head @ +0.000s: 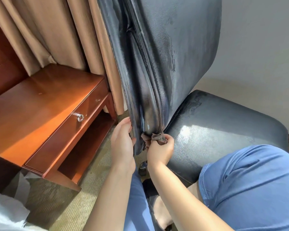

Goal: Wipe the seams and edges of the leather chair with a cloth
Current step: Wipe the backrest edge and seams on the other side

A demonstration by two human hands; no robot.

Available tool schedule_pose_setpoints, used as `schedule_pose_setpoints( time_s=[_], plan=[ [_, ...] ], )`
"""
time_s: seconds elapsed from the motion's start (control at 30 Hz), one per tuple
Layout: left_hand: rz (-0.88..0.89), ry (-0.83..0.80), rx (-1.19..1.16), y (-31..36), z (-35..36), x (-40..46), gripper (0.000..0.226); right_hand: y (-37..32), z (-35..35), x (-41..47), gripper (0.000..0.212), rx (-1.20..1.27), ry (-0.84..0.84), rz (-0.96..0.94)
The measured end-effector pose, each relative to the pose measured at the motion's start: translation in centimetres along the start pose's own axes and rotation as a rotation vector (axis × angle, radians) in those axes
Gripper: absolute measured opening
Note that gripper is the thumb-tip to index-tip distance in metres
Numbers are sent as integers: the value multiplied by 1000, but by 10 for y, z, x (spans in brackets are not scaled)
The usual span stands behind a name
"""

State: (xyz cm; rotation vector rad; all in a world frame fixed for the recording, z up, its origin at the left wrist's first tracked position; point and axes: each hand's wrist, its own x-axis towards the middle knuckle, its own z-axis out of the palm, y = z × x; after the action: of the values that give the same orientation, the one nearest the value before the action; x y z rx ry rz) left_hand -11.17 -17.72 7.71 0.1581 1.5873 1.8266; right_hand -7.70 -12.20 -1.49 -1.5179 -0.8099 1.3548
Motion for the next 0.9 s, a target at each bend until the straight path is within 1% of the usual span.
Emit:
schedule_pose_setpoints(
  time_s=[0.27,0.4,0.47,0.53,0.57,0.63,0.7,0.73,0.8,0.9],
  plan=[
    [-14,-57,4,5,7,-9,32,-47,-20,-17,31,99,-16,-164],
    [-7,-62,40,4,10,-10,38,-75,-23,-30,33,97,-71,-376],
    [-14,-60,43,4,12,-12,43,-88,-26,-36,34,76,-117,-494],
    [-13,-62,37,7,13,-13,50,-98,-28,-40,35,65,-171,-571],
    [-6,-58,30,8,13,-13,50,-100,-29,-42,36,54,-189,-592],
    [29,-54,-2,15,14,-11,39,-100,-32,-42,40,24,-208,-611],
    [64,-75,-23,23,14,-7,31,-96,-34,-41,34,-4,-215,-649],
    [76,-89,-16,27,15,-5,33,-95,-35,-40,27,-22,-211,-678],
    [104,-127,10,31,16,1,44,-94,-36,-38,15,-55,-196,-714],
    [136,-139,52,31,20,0,56,-89,-39,-37,8,-133,-165,-737]
  ],
)
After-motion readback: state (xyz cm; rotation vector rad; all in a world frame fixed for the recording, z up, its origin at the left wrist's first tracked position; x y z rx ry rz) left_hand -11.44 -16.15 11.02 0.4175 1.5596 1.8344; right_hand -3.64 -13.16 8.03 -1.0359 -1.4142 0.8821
